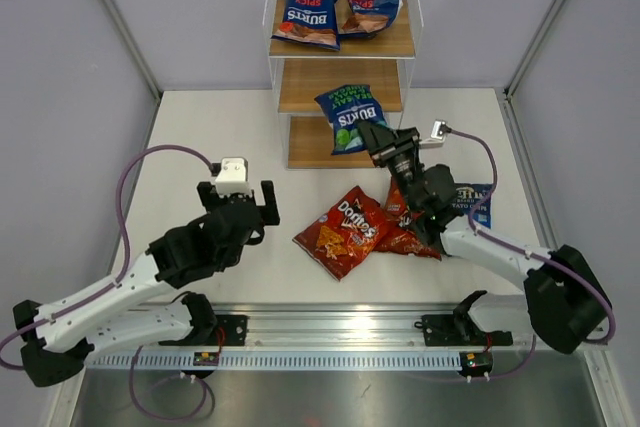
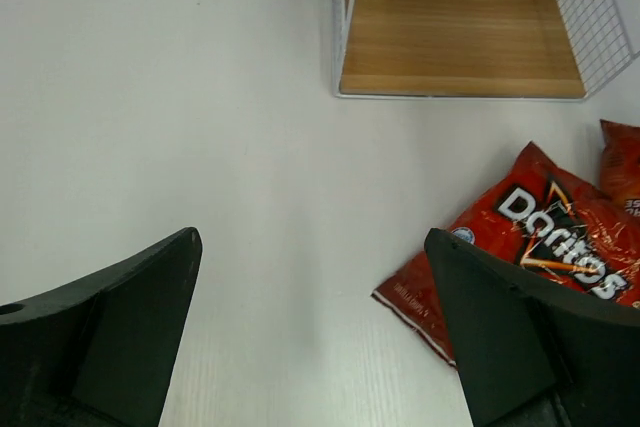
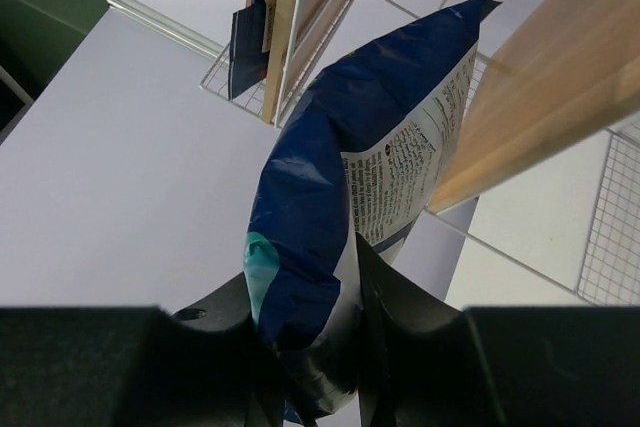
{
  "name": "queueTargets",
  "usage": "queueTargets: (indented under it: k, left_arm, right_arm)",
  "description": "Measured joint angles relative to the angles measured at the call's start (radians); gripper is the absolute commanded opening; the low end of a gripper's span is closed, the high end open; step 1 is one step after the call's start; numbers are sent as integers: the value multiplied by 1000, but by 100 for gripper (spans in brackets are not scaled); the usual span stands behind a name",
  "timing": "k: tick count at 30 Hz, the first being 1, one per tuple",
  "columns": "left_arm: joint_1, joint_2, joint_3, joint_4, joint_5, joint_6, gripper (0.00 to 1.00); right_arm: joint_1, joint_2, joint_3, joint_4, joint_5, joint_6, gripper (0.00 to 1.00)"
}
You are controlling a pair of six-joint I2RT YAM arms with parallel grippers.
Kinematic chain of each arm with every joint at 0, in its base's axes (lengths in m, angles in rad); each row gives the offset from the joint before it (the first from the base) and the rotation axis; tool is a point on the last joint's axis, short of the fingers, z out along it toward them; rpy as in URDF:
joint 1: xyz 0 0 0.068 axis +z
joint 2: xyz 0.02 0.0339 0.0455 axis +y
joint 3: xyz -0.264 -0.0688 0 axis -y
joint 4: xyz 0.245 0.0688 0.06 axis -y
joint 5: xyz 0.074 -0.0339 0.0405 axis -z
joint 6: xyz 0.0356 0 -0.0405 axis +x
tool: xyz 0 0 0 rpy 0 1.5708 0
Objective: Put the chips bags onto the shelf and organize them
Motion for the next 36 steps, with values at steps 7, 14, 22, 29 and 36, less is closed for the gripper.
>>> queueTargets:
  k: [7,14,22,29,36]
  left_arm:
    - [1,-24,137,-224,49,-15,99]
    - [1,-84,209,-386,76,-1,99]
    - [1,-264,132,-384,92,44,99]
    - [1,-288,87,-368,129,71,99]
    - [1,-340,76,-351,163,80,99]
  right_arm:
    - [0,203,119,116,12,-24,32]
    - [-1,353,251,172,36,-51,31]
    - [7,517,382,193,104,-68,31]
    - [53,630,492,165,201,-112,31]
    - [100,693,617,138,280,-154,32]
